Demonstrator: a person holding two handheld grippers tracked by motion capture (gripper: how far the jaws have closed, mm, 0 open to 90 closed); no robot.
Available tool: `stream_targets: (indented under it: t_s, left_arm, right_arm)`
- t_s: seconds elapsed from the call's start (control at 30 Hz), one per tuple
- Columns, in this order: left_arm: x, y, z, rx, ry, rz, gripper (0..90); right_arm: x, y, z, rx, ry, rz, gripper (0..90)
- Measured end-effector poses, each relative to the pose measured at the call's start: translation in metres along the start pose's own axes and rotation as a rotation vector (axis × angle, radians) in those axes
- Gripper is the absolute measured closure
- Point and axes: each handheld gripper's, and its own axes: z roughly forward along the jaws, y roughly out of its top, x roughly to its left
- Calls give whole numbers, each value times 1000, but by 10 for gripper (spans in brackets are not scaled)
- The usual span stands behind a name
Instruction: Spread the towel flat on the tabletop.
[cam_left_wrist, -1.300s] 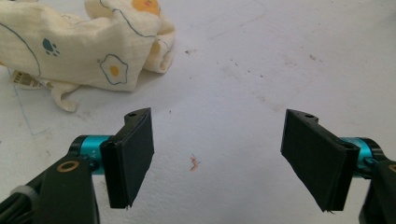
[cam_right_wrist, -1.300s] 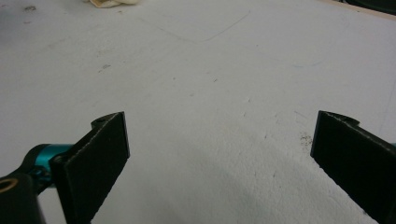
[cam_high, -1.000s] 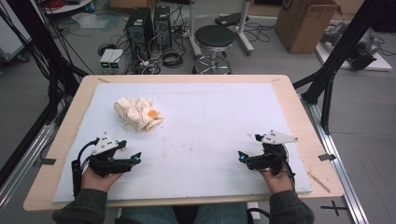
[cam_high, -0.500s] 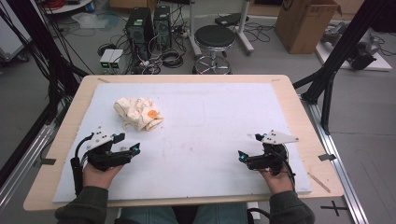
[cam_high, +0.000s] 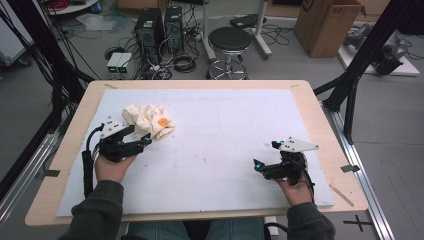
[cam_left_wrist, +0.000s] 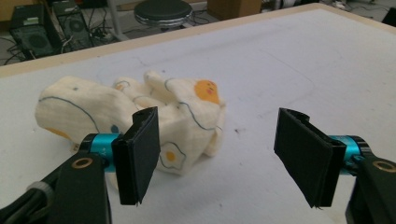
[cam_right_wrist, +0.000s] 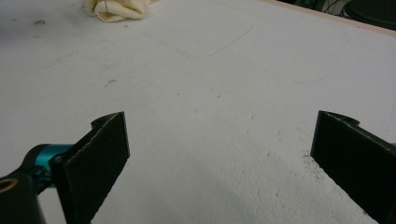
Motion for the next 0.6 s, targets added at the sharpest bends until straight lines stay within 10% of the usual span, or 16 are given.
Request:
stream_targets:
  t_s: [0.27,0.6]
  left_arm:
    - [13,6,20,20,18,-62,326]
    - [14,7,43,92,42,-27,272]
  right_arm:
    - [0,1,1,0,12,5,36]
    - [0,0,0,-1,7,8,36]
